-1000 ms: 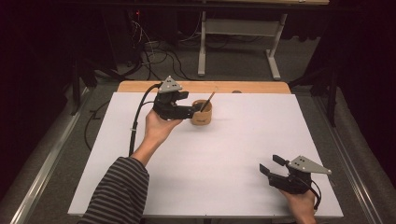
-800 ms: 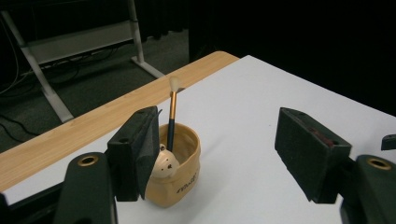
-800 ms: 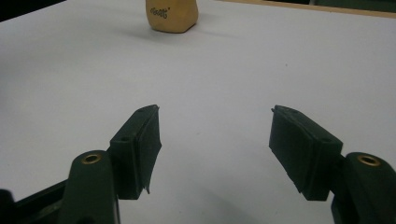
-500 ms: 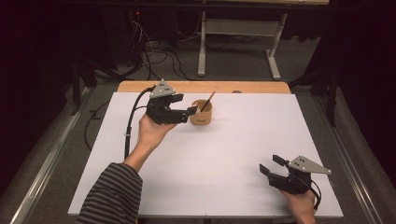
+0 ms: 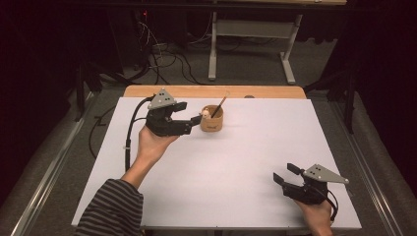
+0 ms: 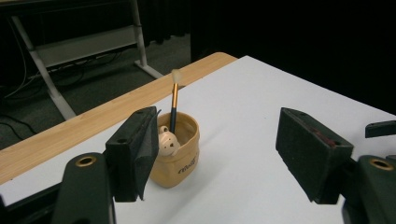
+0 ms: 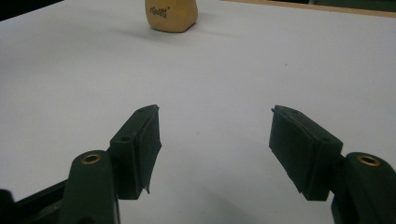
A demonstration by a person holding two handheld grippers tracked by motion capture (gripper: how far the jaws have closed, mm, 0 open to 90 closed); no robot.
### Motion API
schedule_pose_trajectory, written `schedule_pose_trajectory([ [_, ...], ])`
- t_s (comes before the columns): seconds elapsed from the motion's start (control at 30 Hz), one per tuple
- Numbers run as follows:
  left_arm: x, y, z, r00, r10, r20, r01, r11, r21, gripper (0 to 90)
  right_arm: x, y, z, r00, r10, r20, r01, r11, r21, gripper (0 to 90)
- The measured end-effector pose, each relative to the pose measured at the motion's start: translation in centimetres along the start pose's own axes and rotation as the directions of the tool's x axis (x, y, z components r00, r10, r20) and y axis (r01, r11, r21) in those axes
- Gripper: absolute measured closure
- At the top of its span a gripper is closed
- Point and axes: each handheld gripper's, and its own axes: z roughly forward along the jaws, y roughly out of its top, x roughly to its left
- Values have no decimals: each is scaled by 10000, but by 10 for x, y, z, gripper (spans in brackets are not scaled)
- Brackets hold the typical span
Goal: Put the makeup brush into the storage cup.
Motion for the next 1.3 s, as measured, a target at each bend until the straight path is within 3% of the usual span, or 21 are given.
schedule_pose_trajectory([
  [0.43, -1, -8, -17, 9998, 66, -189, -67, 9999, -92, 304, 0, 0, 0, 10000, 1, 19, -1, 10000, 2, 359],
  [1.3, 5, -22, -42, 9991, -277, -320, 267, 9991, -329, 304, -1, 0, 0, 10000, 61, 17, -61, 10000, 16, 359],
])
